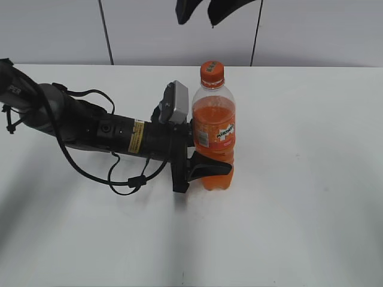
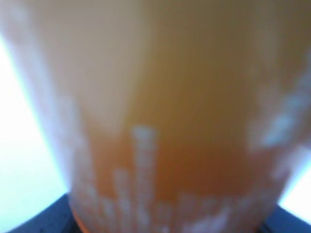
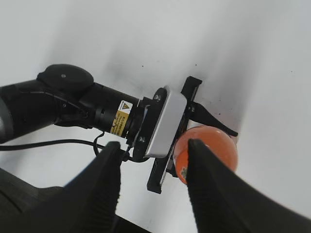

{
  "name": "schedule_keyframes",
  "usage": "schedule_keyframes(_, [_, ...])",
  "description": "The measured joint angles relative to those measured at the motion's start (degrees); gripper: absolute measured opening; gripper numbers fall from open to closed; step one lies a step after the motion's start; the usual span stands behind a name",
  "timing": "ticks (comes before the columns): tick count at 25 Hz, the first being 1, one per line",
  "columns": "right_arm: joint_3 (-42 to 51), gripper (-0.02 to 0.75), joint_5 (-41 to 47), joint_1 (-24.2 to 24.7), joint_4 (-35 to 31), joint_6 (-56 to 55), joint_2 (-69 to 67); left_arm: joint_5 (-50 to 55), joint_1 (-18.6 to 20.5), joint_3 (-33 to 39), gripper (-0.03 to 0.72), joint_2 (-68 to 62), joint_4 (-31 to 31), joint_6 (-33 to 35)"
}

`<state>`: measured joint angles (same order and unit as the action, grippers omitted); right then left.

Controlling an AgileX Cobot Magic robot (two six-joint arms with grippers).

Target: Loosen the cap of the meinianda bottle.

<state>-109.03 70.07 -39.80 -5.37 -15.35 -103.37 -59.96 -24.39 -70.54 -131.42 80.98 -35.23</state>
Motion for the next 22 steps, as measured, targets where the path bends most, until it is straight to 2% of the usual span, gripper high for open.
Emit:
schedule_keyframes(8, [4.73, 0.438, 0.06, 0.00, 2.81, -9.95, 3.32, 0.01, 0.00, 0.00, 0.398, 0.00, 0.00, 0.00])
schedule_keyframes(22, [5.88, 0.448, 0.01, 0.00, 5.03, -16.50, -1.17, 0.01, -0.04, 0.00, 0.398, 0.00, -0.11, -0.06])
